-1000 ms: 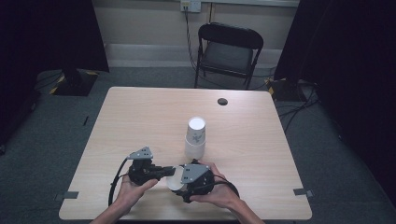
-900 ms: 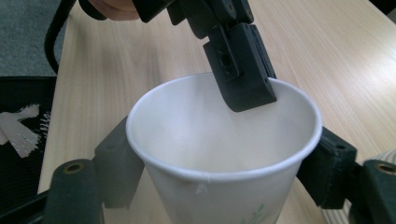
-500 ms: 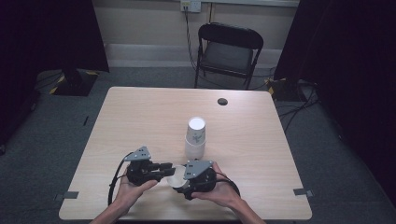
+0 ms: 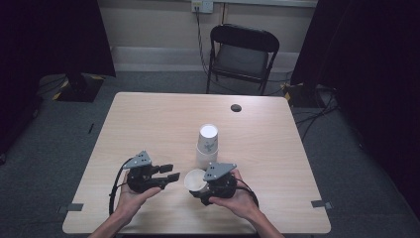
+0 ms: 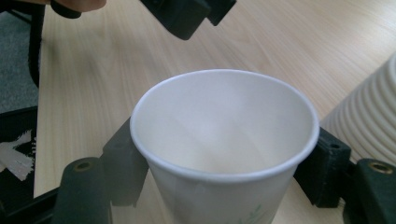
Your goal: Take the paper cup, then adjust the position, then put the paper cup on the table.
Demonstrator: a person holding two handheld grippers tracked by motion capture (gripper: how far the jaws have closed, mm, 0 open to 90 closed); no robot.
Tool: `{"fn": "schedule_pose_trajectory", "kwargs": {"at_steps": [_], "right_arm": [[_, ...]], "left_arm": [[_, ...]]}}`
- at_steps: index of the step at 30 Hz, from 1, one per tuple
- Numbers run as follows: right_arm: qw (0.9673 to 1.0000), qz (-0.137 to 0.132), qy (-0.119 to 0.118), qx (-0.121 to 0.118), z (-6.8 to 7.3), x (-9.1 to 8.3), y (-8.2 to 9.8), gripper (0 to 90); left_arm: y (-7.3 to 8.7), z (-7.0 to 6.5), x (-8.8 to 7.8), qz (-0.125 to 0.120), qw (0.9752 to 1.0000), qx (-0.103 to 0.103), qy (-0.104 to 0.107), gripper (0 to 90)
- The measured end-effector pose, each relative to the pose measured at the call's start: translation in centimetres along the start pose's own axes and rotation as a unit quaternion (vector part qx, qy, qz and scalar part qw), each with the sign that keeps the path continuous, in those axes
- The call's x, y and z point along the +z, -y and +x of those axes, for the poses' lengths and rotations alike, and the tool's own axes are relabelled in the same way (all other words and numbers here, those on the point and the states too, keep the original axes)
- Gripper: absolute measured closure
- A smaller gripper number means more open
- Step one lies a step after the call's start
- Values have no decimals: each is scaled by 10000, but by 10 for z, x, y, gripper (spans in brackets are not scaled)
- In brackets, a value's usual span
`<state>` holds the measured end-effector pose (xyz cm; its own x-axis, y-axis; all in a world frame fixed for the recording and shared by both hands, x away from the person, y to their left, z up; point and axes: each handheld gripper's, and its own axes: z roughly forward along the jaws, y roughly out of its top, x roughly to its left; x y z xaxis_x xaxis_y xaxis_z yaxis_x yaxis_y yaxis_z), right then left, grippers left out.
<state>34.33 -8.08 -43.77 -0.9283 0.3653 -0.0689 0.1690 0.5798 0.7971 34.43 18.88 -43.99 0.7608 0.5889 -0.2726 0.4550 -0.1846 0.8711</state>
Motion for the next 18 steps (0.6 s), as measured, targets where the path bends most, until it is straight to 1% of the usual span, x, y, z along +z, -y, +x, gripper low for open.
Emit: {"fn": "schedule_pose_trajectory", "kwargs": {"at_steps": [3, 4, 5, 6, 7, 9, 10, 14, 15, 17, 18], "right_arm": [[9997, -118, 20, 197, -3, -5, 1, 290], [9996, -140, 38, 246, -4, -7, 2, 291], [9994, -160, 117, 275, -5, -9, 2, 291], [9992, -197, 149, 322, -7, -12, 3, 293], [9989, -240, 143, 384, -9, -15, 3, 293], [9983, -291, 182, 480, -12, -22, 6, 296], [9981, -306, 191, 504, -13, -24, 8, 297], [9968, -351, 350, 620, -18, -33, 15, 301], [9964, -365, 400, 651, -19, -36, 16, 301], [9960, -387, 423, 684, -22, -40, 17, 304], [9957, -382, 481, 691, -23, -43, 18, 304]], "left_arm": [[1, 1, 0, -3, 9999, 58, -128, 467], [1, 1, -1, -4, 9997, 104, -229, 452], [1, 1, -1, -12, 9995, 119, -305, 434], [1, 1, -1, -12, 9995, 119, -305, 425], [0, 3, -2, 13, 9991, 156, -392, 424], [0, 4, -4, 6, 9986, 138, -518, 403], [0, 5, -5, -8, 9985, 124, -540, 395], [1, 9, -7, 34, 9976, 118, -687, 389], [1, 10, -7, 38, 9975, 104, -701, 388], [2, 13, -7, 101, 9976, 110, -678, 386], [2, 14, -7, 114, 9972, 141, -719, 385]]}}
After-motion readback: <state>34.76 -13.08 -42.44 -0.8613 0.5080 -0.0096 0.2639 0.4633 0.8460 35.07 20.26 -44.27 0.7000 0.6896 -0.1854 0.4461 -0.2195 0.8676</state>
